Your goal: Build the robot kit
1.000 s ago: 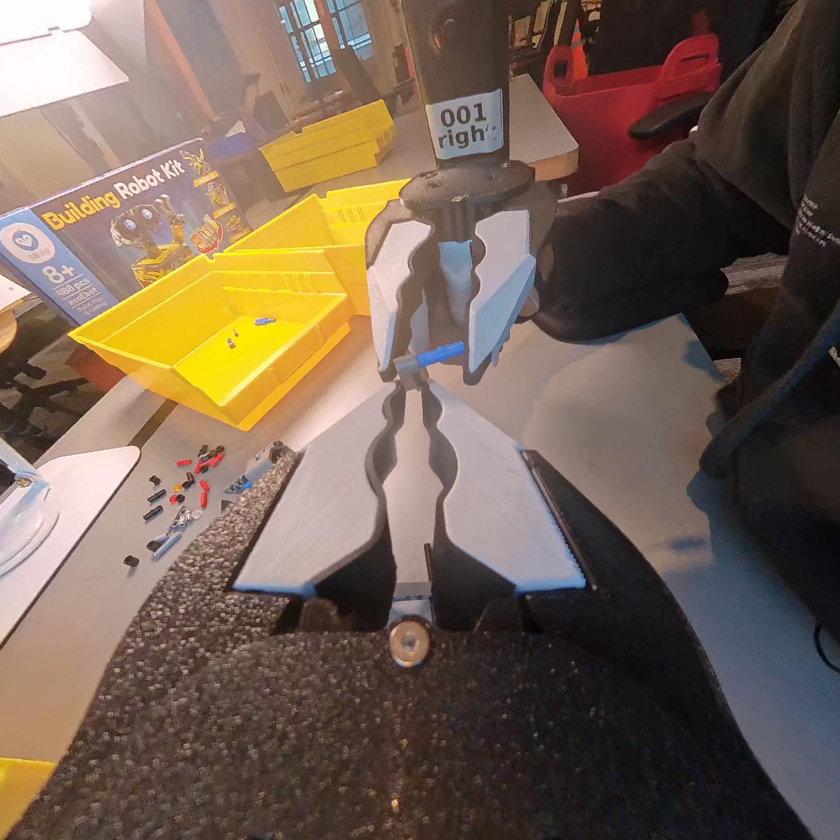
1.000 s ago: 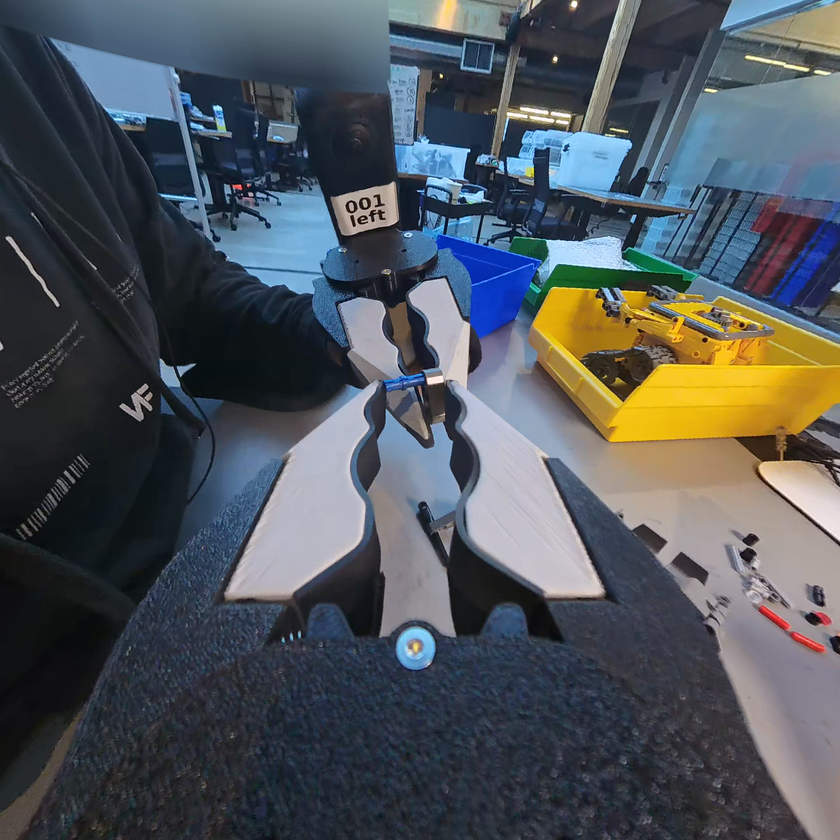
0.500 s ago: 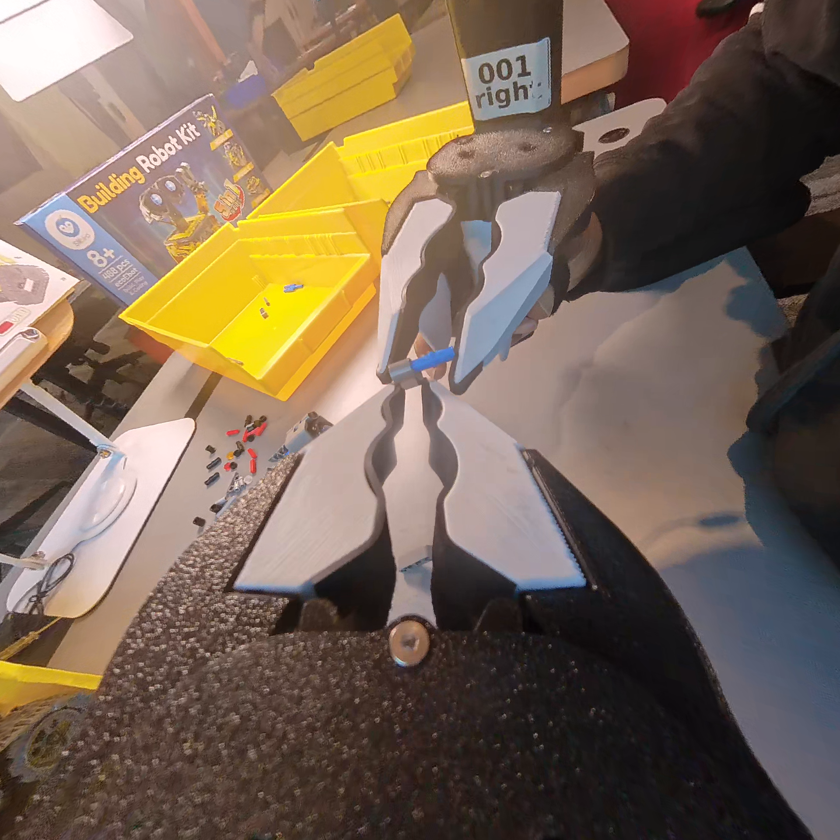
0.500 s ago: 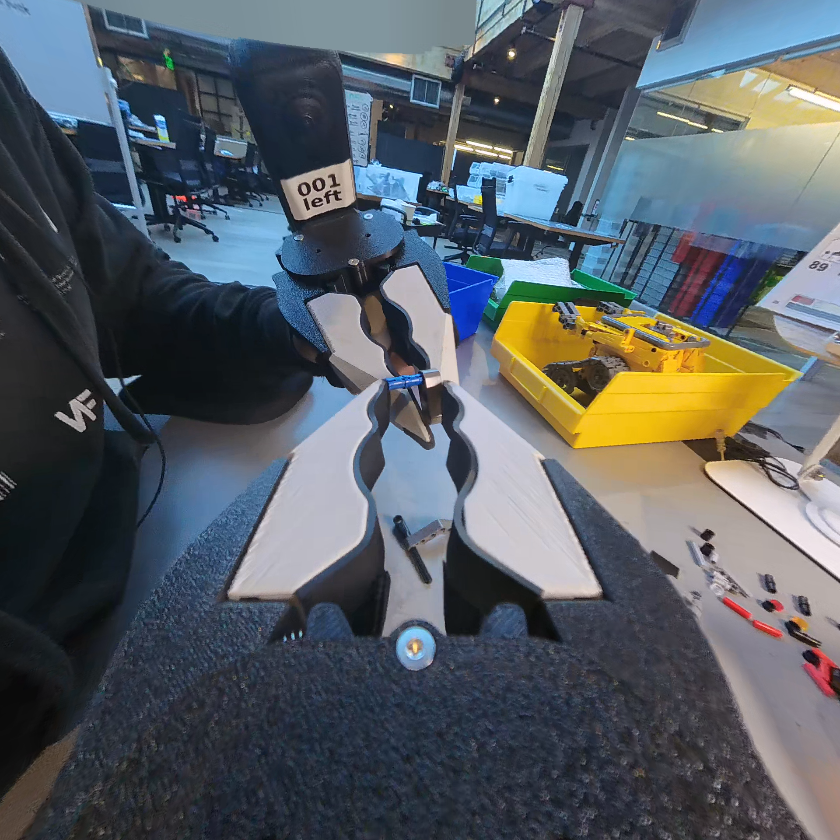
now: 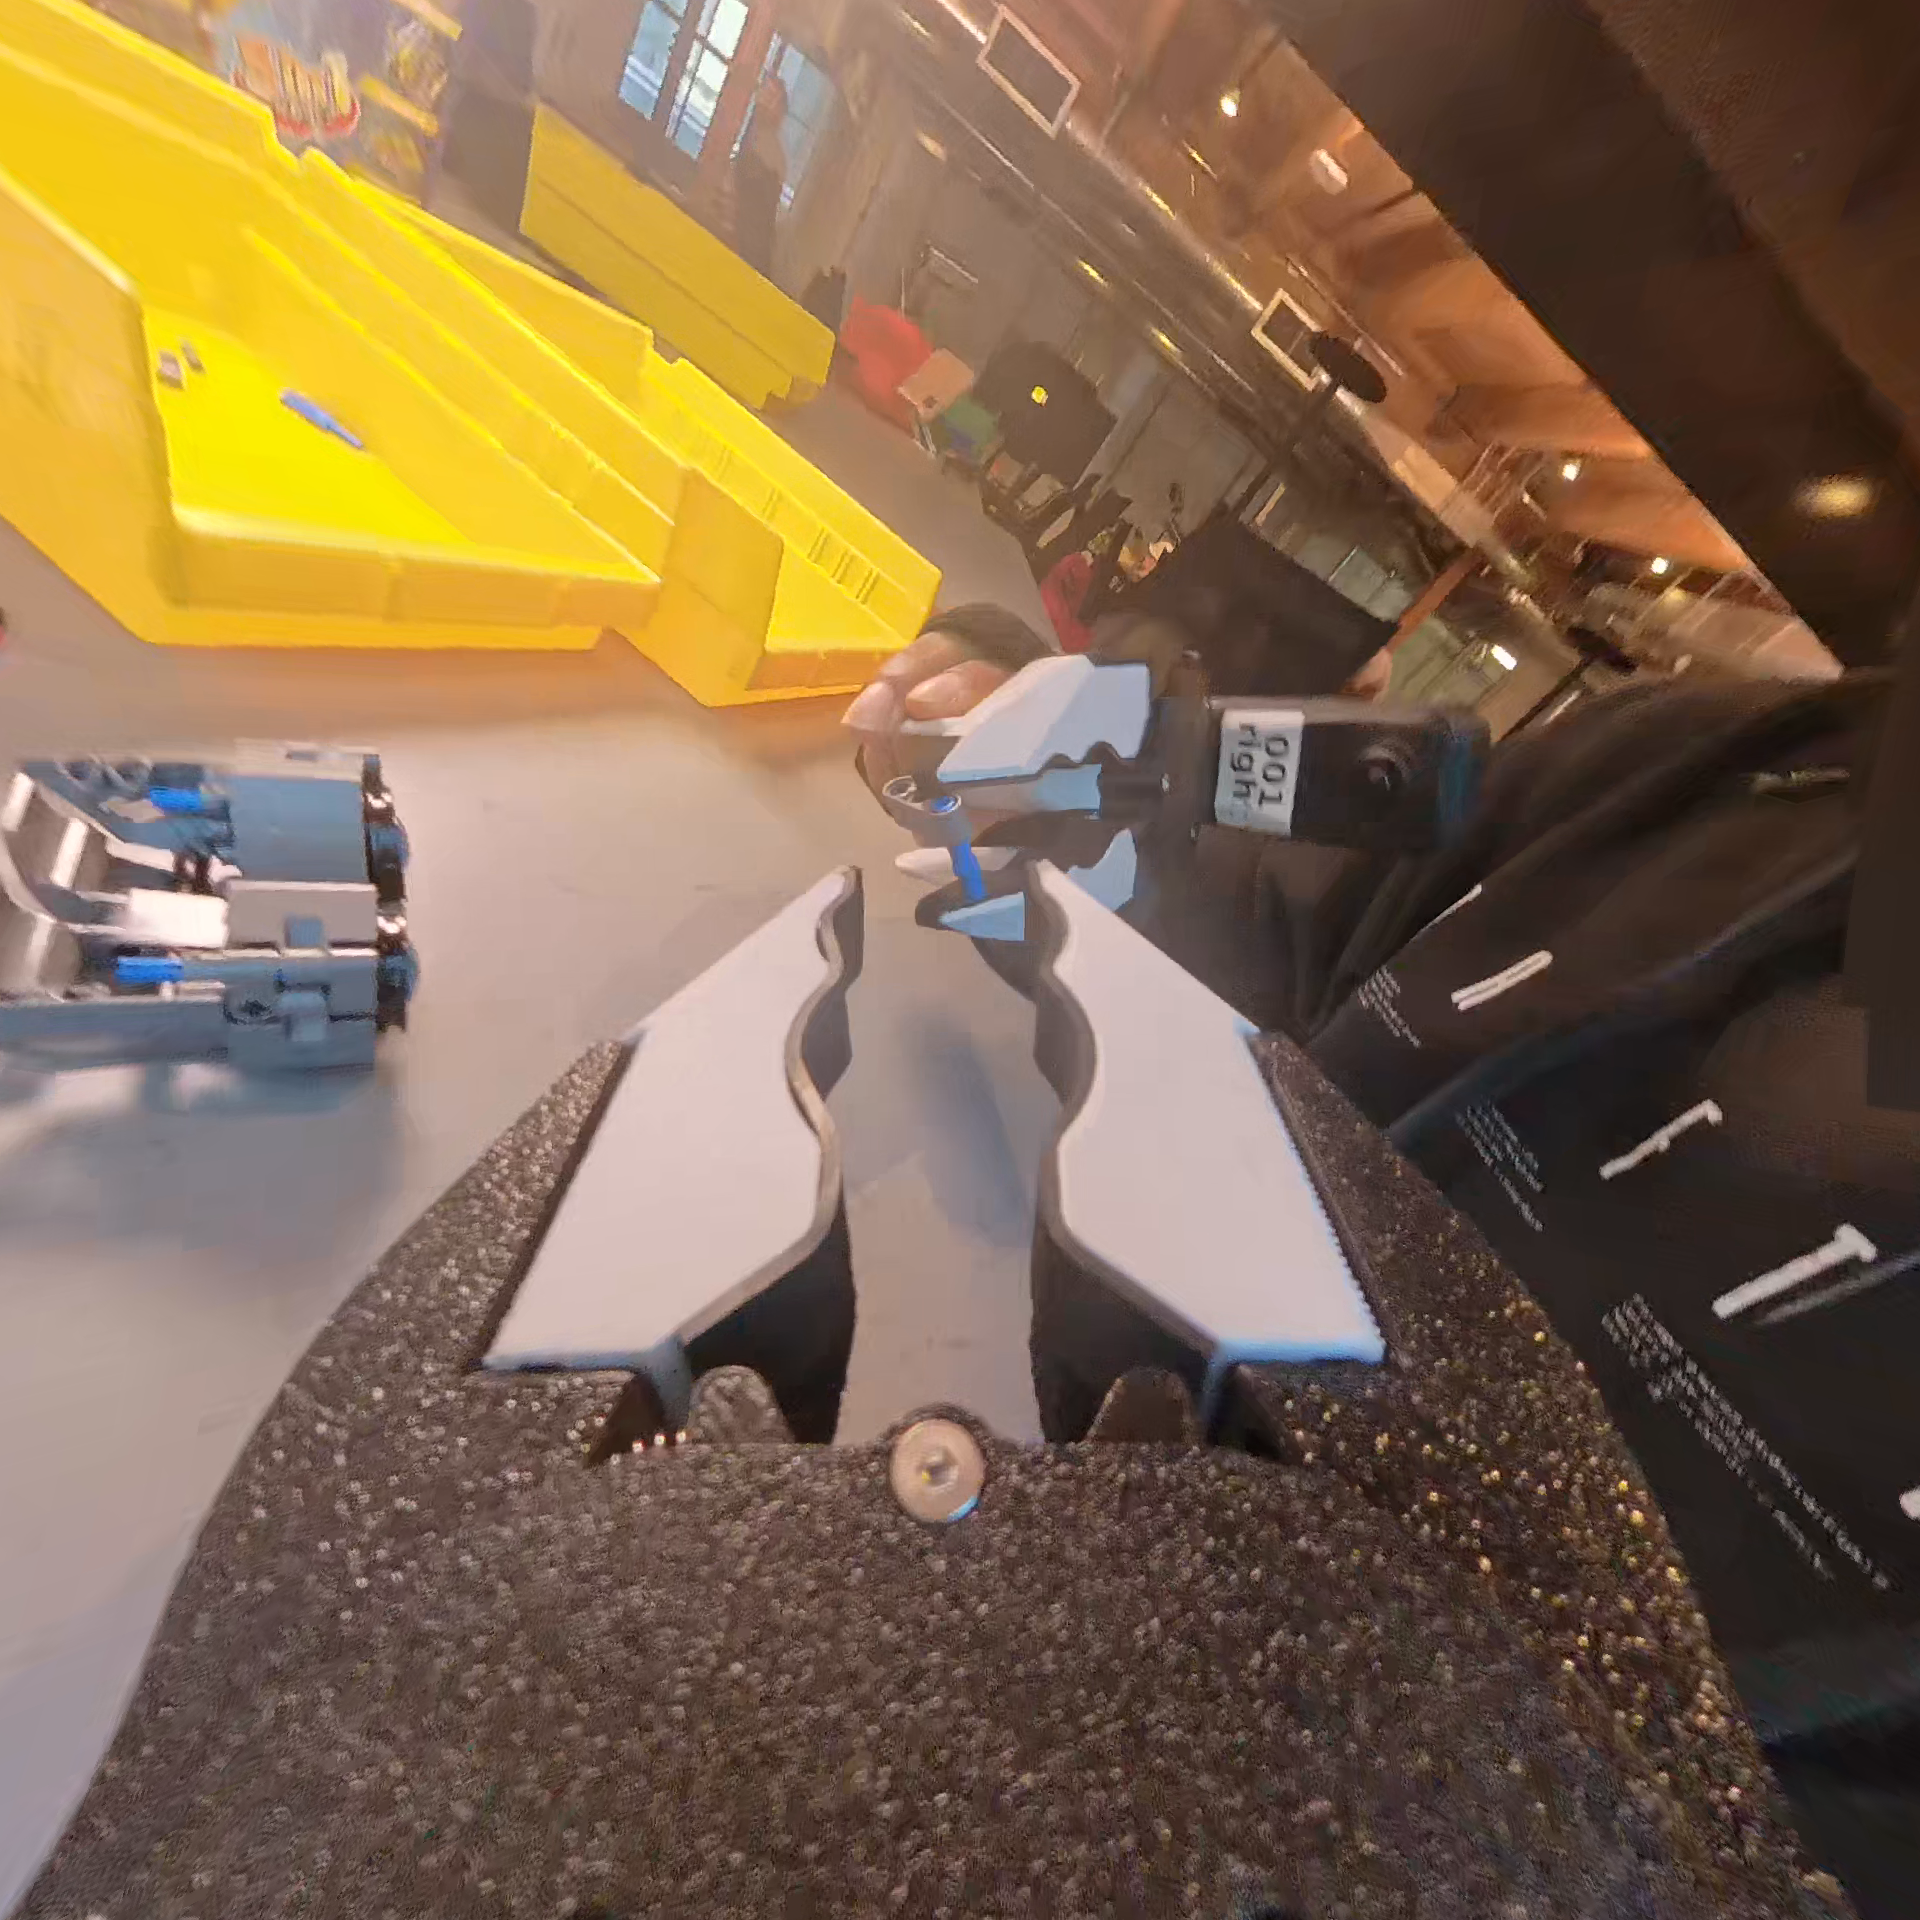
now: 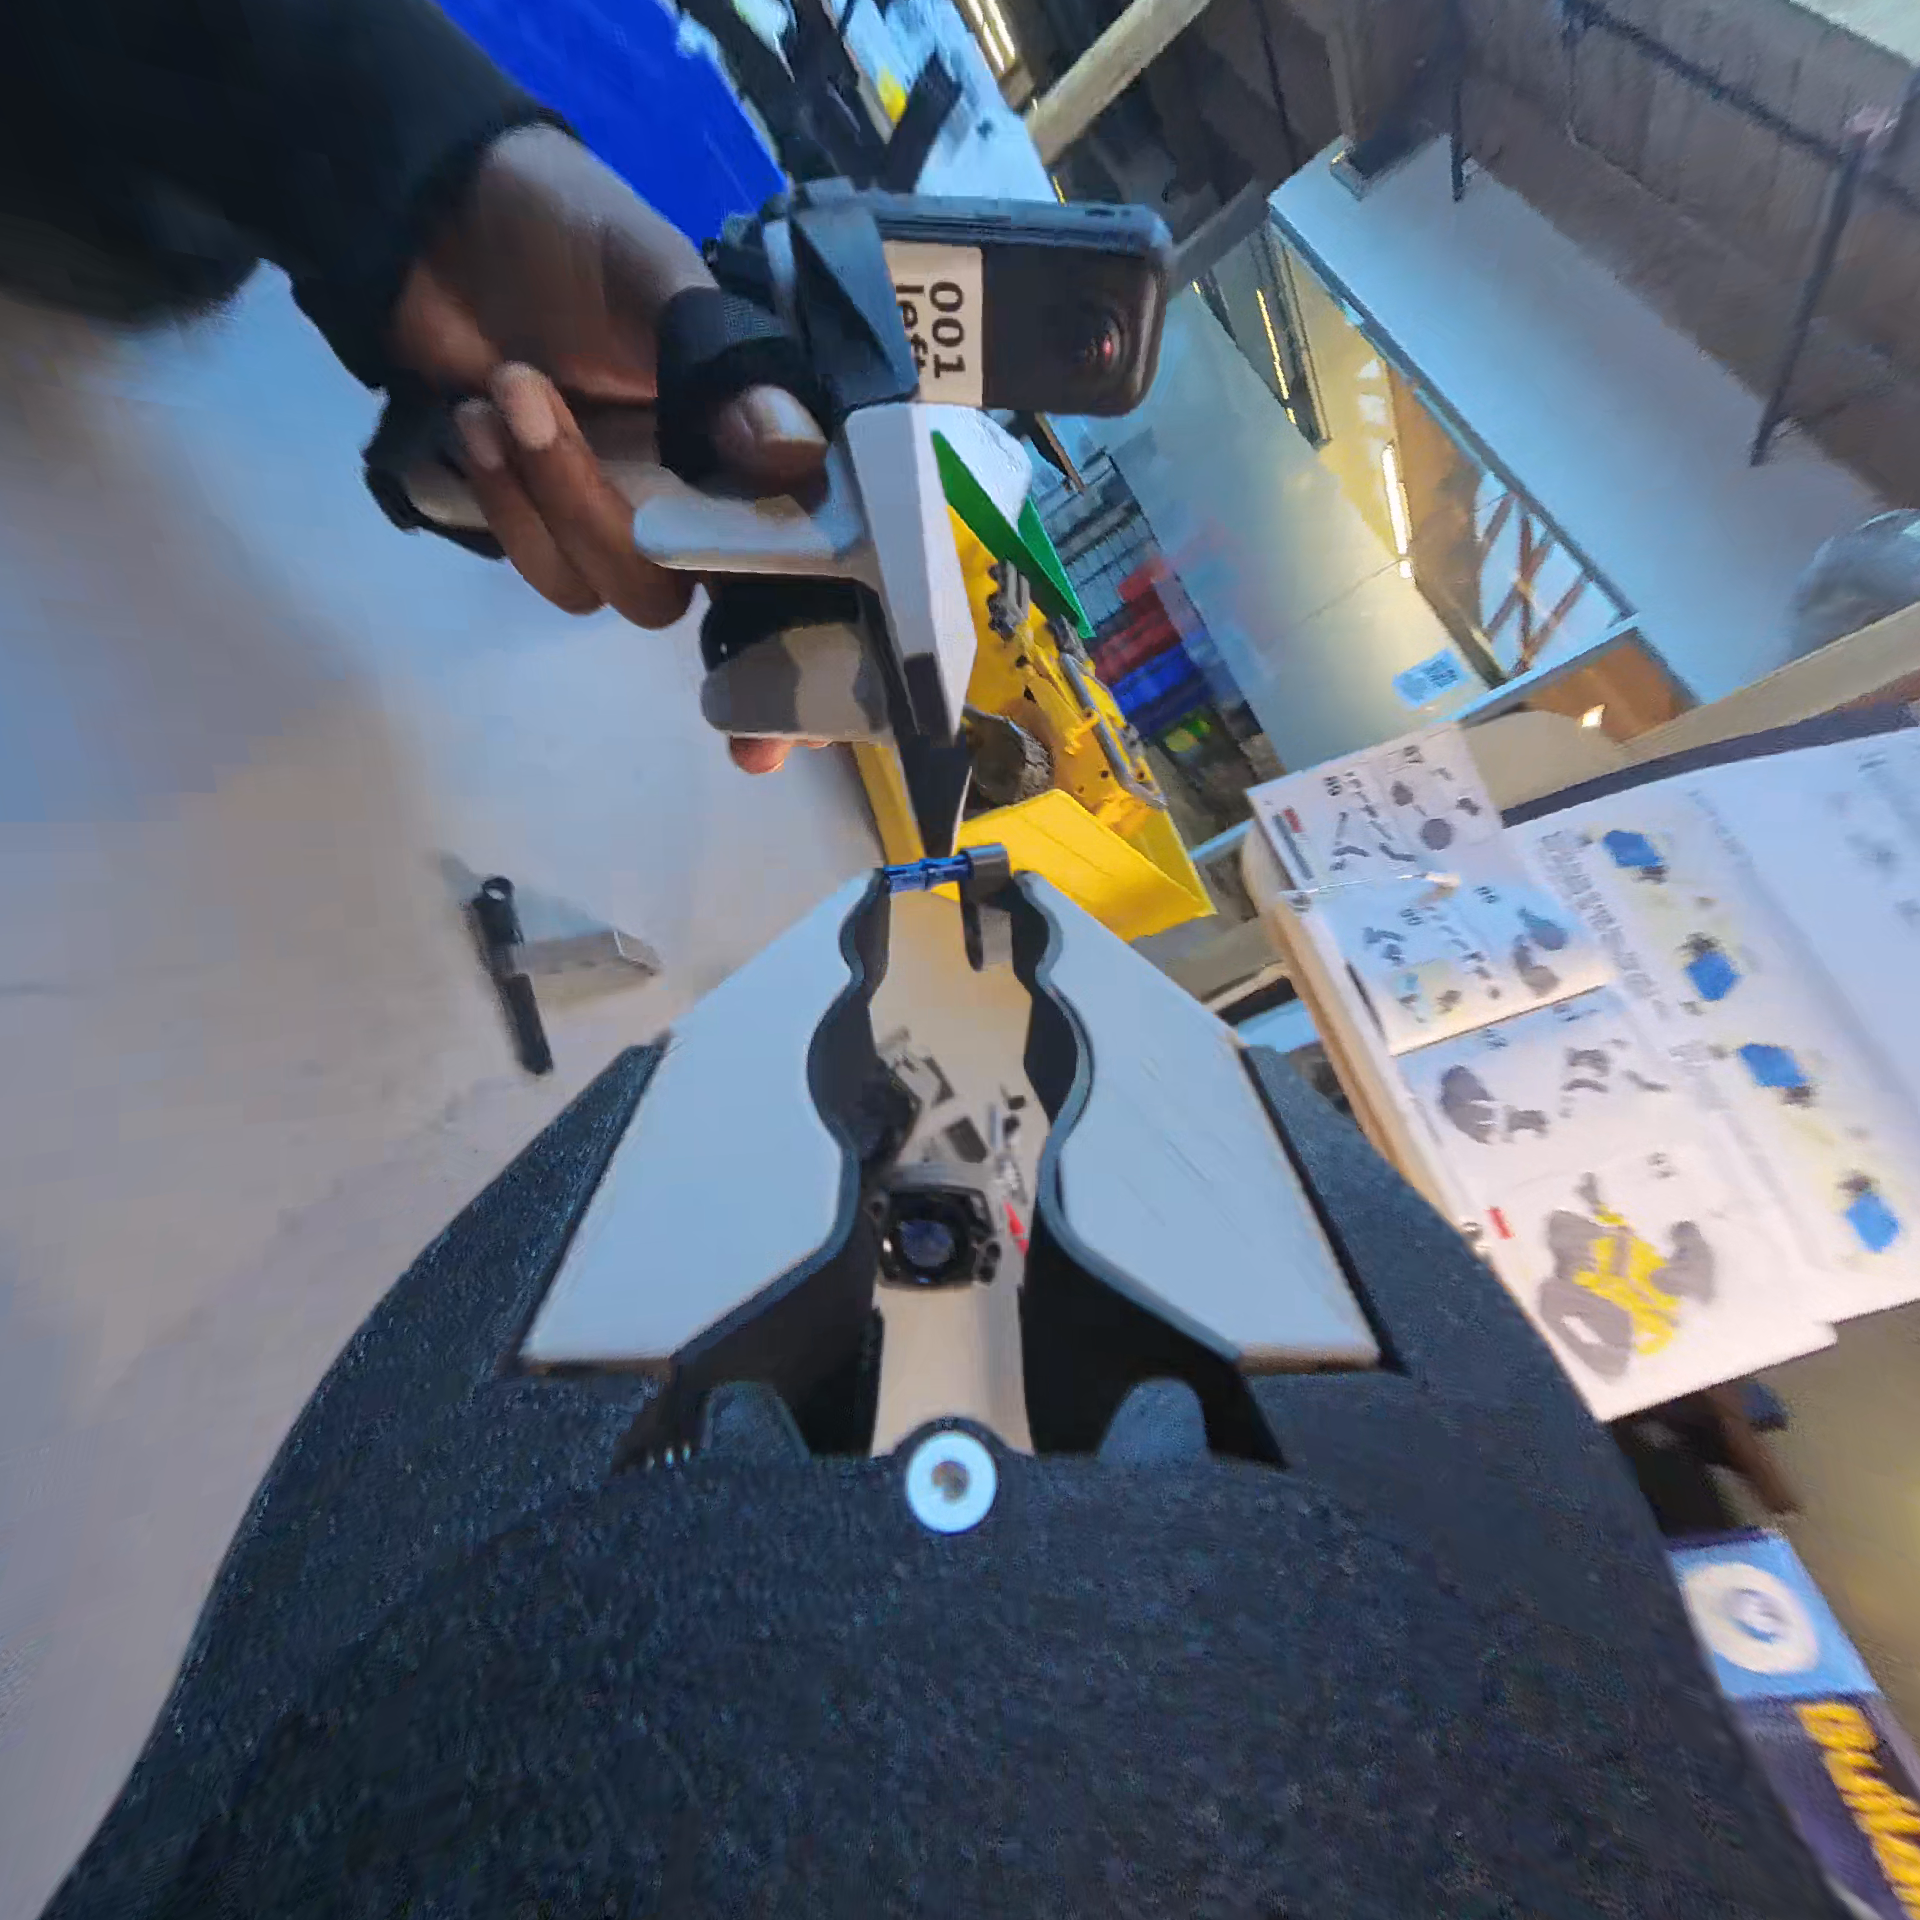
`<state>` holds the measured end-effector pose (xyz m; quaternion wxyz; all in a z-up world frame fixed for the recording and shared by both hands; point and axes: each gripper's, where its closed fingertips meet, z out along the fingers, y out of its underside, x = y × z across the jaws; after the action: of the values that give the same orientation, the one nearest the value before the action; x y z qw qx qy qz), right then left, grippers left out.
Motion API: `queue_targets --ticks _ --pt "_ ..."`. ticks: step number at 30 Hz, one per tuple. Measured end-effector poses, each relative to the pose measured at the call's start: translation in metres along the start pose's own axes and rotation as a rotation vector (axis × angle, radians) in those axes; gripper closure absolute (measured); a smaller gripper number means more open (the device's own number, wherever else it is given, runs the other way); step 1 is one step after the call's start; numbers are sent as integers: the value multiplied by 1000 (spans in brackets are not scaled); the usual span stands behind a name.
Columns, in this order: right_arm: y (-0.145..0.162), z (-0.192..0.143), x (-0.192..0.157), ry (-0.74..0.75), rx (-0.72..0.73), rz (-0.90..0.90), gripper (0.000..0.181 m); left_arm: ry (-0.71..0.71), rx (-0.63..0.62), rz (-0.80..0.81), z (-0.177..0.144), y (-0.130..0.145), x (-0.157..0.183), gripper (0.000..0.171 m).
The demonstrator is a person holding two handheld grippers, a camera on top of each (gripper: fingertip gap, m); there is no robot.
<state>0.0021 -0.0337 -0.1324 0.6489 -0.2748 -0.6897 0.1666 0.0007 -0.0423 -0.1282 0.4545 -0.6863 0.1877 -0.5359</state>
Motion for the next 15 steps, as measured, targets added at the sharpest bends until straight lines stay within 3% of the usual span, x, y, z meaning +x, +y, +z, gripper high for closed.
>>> queue_targets --ticks 2,4,7,15 --pt "1 3 -2 25 -37 -105 160 2 24 -60 8 0 -1 143" --pt "2 5 -6 37 -61 -192 160 -8 41 -85 12 -2 -3 156" --pt "2 6 -6 47 -60 -193 160 -40 26 -53 13 -1 -4 162" --pt "-9 2 -13 -134 65 145 153 28 -17 -63 9 5 3 165"
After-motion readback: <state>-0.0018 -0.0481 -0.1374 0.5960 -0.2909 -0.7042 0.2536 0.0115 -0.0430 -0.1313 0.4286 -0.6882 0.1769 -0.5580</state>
